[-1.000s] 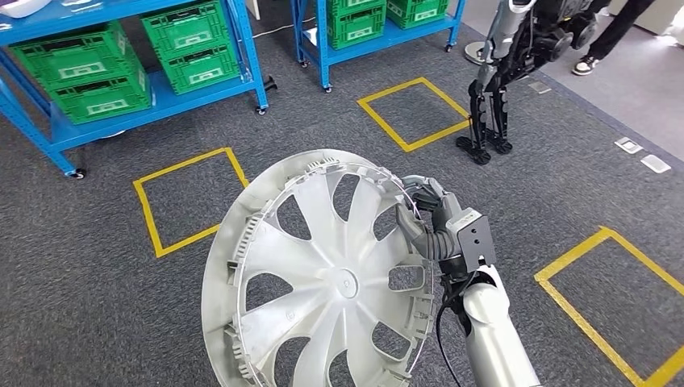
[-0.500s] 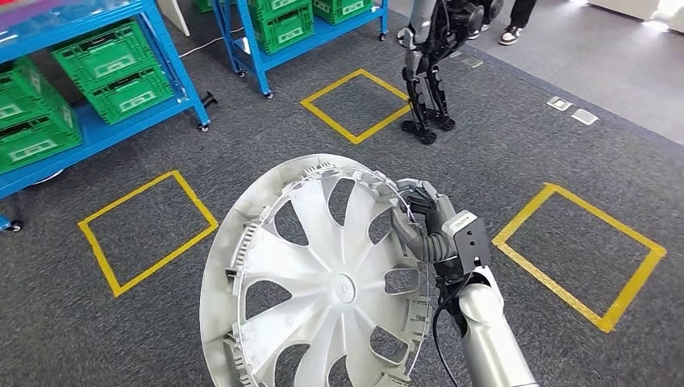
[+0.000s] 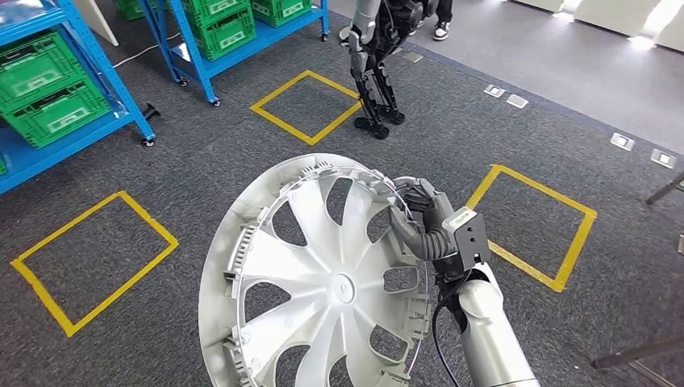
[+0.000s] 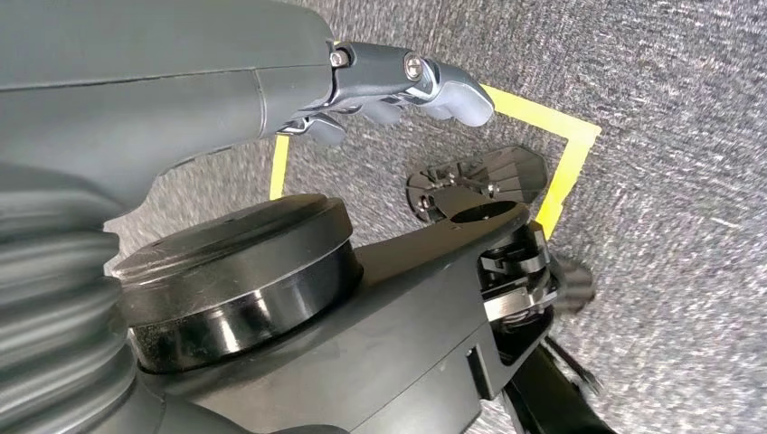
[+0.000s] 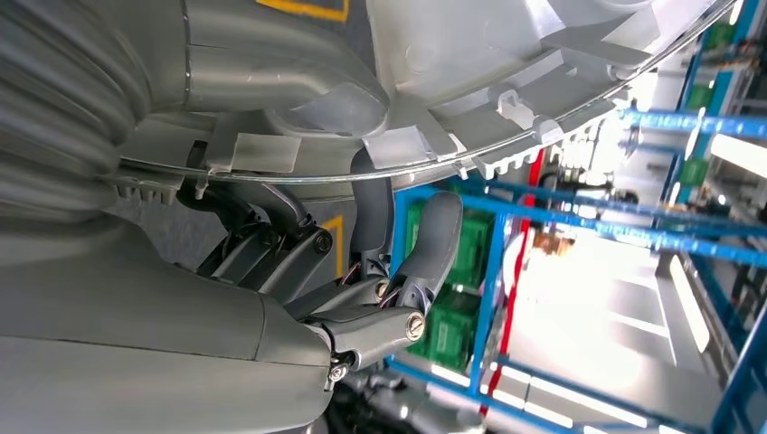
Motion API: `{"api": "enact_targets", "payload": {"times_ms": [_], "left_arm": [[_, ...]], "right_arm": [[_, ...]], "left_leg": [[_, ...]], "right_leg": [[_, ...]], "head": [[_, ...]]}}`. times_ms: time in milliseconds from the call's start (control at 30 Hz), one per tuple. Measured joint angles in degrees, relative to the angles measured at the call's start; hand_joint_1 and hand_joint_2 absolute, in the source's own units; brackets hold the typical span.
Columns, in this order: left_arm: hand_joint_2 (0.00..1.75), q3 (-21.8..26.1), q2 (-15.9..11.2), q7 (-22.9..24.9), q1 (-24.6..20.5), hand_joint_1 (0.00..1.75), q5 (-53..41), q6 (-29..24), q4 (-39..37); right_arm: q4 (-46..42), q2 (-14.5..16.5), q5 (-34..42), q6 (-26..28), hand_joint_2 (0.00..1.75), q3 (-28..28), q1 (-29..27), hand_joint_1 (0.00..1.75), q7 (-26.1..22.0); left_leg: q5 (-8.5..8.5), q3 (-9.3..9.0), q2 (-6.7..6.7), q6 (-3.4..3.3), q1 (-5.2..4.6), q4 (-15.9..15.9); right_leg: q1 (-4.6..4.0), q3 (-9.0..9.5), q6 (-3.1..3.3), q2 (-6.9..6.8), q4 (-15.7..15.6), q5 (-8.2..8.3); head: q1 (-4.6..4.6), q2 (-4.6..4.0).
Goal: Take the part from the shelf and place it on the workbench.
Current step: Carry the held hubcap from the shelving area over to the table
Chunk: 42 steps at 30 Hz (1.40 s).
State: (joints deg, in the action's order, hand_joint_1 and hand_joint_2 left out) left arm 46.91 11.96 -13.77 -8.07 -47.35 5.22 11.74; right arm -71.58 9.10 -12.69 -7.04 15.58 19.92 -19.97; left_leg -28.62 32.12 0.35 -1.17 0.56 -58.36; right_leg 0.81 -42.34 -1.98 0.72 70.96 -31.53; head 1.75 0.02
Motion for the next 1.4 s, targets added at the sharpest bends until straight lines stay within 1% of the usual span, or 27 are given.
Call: {"api": "enact_targets", "payload": {"times_ms": [33,67,100,200,267,333,400,467,533,567,600,633,700,767,833,867,900,967,1033,1067,1100,1133,1200,1267,1333,1367,1400], "left_arm": [[1.75,0.00,-0.03,0.10,0.06,0.00,-0.04,0.00,0.00],[1.75,0.00,-0.04,0.21,0.07,0.00,-0.13,0.01,0.00],[1.75,-0.01,-0.05,0.32,0.04,0.00,-0.30,0.02,0.00],[1.75,-0.02,0.01,0.66,-0.10,0.00,-0.82,0.07,0.00],[1.75,-0.02,0.01,0.93,-0.15,0.00,-0.95,0.13,0.00],[1.75,-0.03,0.00,1.20,-0.25,0.00,-0.99,0.31,0.00],[1.75,-0.04,0.01,1.31,-0.26,0.00,-1.00,0.50,-0.01],[1.75,-0.05,0.01,1.33,-0.07,0.00,-1.01,0.59,-0.04],[1.75,-0.04,0.01,1.37,0.17,0.00,-1.02,0.64,-0.10],[1.75,-0.04,0.00,1.39,0.26,0.00,-1.02,0.68,-0.11],[1.75,-0.04,-0.02,1.41,0.30,0.00,-1.02,0.70,-0.13],[1.75,-0.04,-0.04,1.42,0.31,0.00,-1.02,0.72,-0.13],[1.75,-0.04,-0.07,1.41,0.32,0.00,-1.02,0.80,-0.16],[1.75,-0.04,-0.05,1.40,0.32,0.00,-1.02,0.94,-0.21],[1.75,-0.04,0.00,1.36,0.30,0.00,-1.01,1.06,-0.22],[1.75,-0.04,0.02,1.30,0.28,0.00,-0.98,1.10,-0.21],[1.75,-0.04,0.04,1.22,0.29,0.00,-0.92,1.13,-0.20],[1.75,-0.04,0.04,1.11,0.43,0.00,-0.81,1.16,-0.17],[1.75,-0.04,-0.03,1.09,0.73,0.00,-0.76,1.18,-0.17],[1.75,-0.04,-0.05,1.09,0.83,0.00,-0.76,1.18,-0.16],[1.75,-0.04,-0.07,1.08,0.84,0.00,-0.76,1.18,-0.16],[1.75,-0.04,-0.05,1.08,0.81,0.00,-0.76,1.19,-0.15],[1.75,-0.04,-0.02,1.07,0.76,0.00,-0.76,1.21,-0.15],[1.75,-0.04,-0.01,1.08,0.76,0.00,-0.76,1.25,-0.15],[1.75,-0.04,0.02,1.10,0.63,0.00,-0.82,1.29,-0.15],[1.75,-0.04,0.03,1.13,0.53,0.00,-0.88,1.31,-0.14],[1.75,-0.04,0.06,1.14,0.46,0.00,-0.93,1.34,-0.14]], "right_arm": [[0.19,-0.02,0.02,0.01,1.75,0.00,0.02,1.75,-0.02],[0.39,-0.05,0.03,0.01,1.75,0.00,0.00,1.75,-0.03],[0.56,-0.07,0.03,0.01,1.75,0.00,0.00,1.75,-0.04],[0.74,-0.02,0.03,0.02,1.75,0.03,0.15,1.75,-0.14],[0.74,0.06,0.03,0.08,1.75,0.07,0.21,1.75,-0.19],[0.73,0.08,0.03,0.24,1.75,0.09,0.11,1.75,-0.20],[0.68,0.11,-0.01,0.36,1.75,0.11,0.05,1.75,-0.18],[0.65,0.31,-0.05,0.42,1.75,0.18,-0.07,1.75,-0.10],[0.65,0.48,-0.11,0.47,1.75,0.22,-0.40,1.75,0.06],[0.65,0.49,-0.13,0.49,1.75,0.22,-0.59,1.75,0.17],[0.65,0.49,-0.15,0.51,1.75,0.22,-0.76,1.75,0.26],[0.64,0.50,-0.20,0.52,1.75,0.22,-0.87,1.75,0.34],[0.58,0.55,-0.31,0.55,1.75,0.24,-0.89,1.75,0.45],[0.44,0.72,-0.46,0.70,1.75,0.26,-0.89,1.75,0.58],[0.32,0.82,-0.61,0.86,1.75,0.27,-1.00,1.75,0.69],[0.26,0.82,-0.68,0.87,1.75,0.28,-1.06,1.75,0.72],[0.22,0.83,-0.76,0.88,1.75,0.30,-1.05,1.75,0.76],[0.17,0.91,-0.86,0.88,1.75,0.40,-0.93,1.75,0.89],[0.18,0.97,-0.89,0.88,1.75,0.56,-0.95,1.75,1.05],[0.19,0.97,-0.90,0.88,1.75,0.62,-1.01,1.75,1.15],[0.19,0.97,-0.91,0.88,1.75,0.65,-1.05,1.75,1.23],[0.19,0.97,-0.91,0.88,1.75,0.66,-1.05,1.75,1.29],[0.19,0.99,-0.93,0.88,1.75,0.71,-0.91,1.75,1.34],[0.18,1.03,-0.95,0.90,1.75,0.77,-0.76,1.75,1.34],[0.16,1.03,-1.03,0.96,1.75,0.81,-0.77,1.75,1.37],[0.09,1.03,-1.10,0.99,1.75,0.81,-0.86,1.75,1.37],[0.01,1.04,-1.19,1.02,1.75,0.81,-0.92,1.75,1.40]], "left_leg": [[-0.06,0.02,0.86,-0.07,-0.06,-0.05],[-0.13,0.02,1.71,-0.09,-0.09,-0.12],[-0.23,0.02,2.51,-0.05,-0.09,-0.23],[-0.79,0.03,4.55,0.47,-0.37,-0.77],[-1.06,-0.02,5.57,1.03,-0.67,-0.91],[-1.24,-0.26,6.23,1.63,-0.59,-0.80],[-2.78,0.25,4.22,2.26,-0.34,-2.60],[-6.26,2.79,1.06,2.67,-0.14,-8.66],[-8.81,5.94,0.01,2.82,-0.06,-15.38],[-8.56,6.55,-0.11,2.85,-0.02,-16.44],[-7.19,6.11,-0.27,2.84,0.06,-15.25],[-5.03,4.74,-0.77,2.83,0.20,-12.04],[-1.84,1.51,-3.46,2.79,0.62,-4.71],[-1.30,0.22,-5.22,2.42,0.71,-1.69],[-1.10,0.16,-4.17,1.55,0.47,-1.50],[-0.89,0.10,-3.46,1.03,0.43,-1.34],[-0.69,0.10,-2.69,0.54,0.41,-1.13],[-0.54,0.12,-1.00,-0.17,0.21,-0.90],[-0.62,0.17,0.82,-0.46,-0.13,-0.91],[-0.65,0.18,1.67,-0.53,-0.25,-0.91],[-0.69,0.17,2.49,-0.56,-0.36,-0.92],[-0.75,0.11,3.24,-0.57,-0.45,-0.93],[-0.95,-0.07,4.58,-0.39,-0.72,-0.95],[-1.09,-0.24,5.57,0.07,-0.93,-0.93],[-1.14,-0.47,6.51,0.64,-0.96,-0.72],[-1.37,-0.51,6.11,0.97,-0.88,-0.83],[-2.06,-0.27,4.97,1.25,-0.79,-1.59]], "right_leg": [[0.02,-1.08,-0.04,-0.19,2.55,-0.79],[0.03,-1.21,-0.04,-0.32,3.19,-0.58],[0.02,-0.12,0.01,-0.56,1.45,0.61],[-0.41,5.85,0.64,-3.17,-9.16,4.45],[-0.80,6.90,1.25,-3.76,-11.62,4.70],[-0.69,6.81,1.87,-2.43,-11.89,5.02],[-0.35,6.95,2.48,-1.26,-12.29,5.34],[-0.12,7.00,2.81,-0.17,-12.44,5.51],[-0.11,6.97,2.88,1.17,-12.40,5.54],[-0.09,6.96,2.86,1.92,-12.35,5.55],[-0.04,6.97,2.80,2.71,-12.28,5.56],[0.04,6.97,2.66,3.50,-12.16,5.56],[0.18,6.76,2.12,4.95,-11.78,5.53],[0.27,6.29,1.26,6.26,-11.69,5.76],[0.46,5.89,0.34,7.45,-11.98,6.21],[0.40,5.63,0.06,6.77,-11.75,6.11],[0.30,5.01,-0.15,5.26,-10.62,5.41],[-0.01,2.32,-0.33,1.29,-4.79,2.14],[0.01,-0.95,-0.47,-0.10,2.52,-1.07],[0.02,-1.59,-0.47,-0.24,4.16,-1.40],[0.01,-1.07,-0.38,-0.40,3.56,-0.71],[-0.07,0.72,-0.18,-0.85,0.56,0.85],[-0.56,5.44,0.53,-3.30,-7.72,3.77],[-1.12,7.60,1.22,-4.70,-11.93,4.72],[-1.22,7.46,1.74,-3.51,-12.31,4.95],[-1.07,7.50,2.01,-2.89,-12.58,5.15],[-0.82,7.57,2.31,-2.28,-12.83,5.38]], "head": [[-0.01,0.00],[-0.03,0.00],[-0.04,0.00],[-0.06,0.00],[-0.01,0.00],[0.05,0.00],[0.18,0.00],[0.47,0.00],[0.62,0.00],[0.62,0.00],[0.63,0.00],[0.63,0.00],[0.65,0.00],[0.62,0.00],[0.61,0.00],[0.55,0.00],[0.36,0.00],[-0.03,0.00],[-0.17,0.00],[-0.19,0.00],[-0.19,0.00],[-0.20,0.00],[-0.17,0.00],[-0.13,0.00],[-0.09,0.00],[-0.07,0.00],[-0.04,0.00]]}}
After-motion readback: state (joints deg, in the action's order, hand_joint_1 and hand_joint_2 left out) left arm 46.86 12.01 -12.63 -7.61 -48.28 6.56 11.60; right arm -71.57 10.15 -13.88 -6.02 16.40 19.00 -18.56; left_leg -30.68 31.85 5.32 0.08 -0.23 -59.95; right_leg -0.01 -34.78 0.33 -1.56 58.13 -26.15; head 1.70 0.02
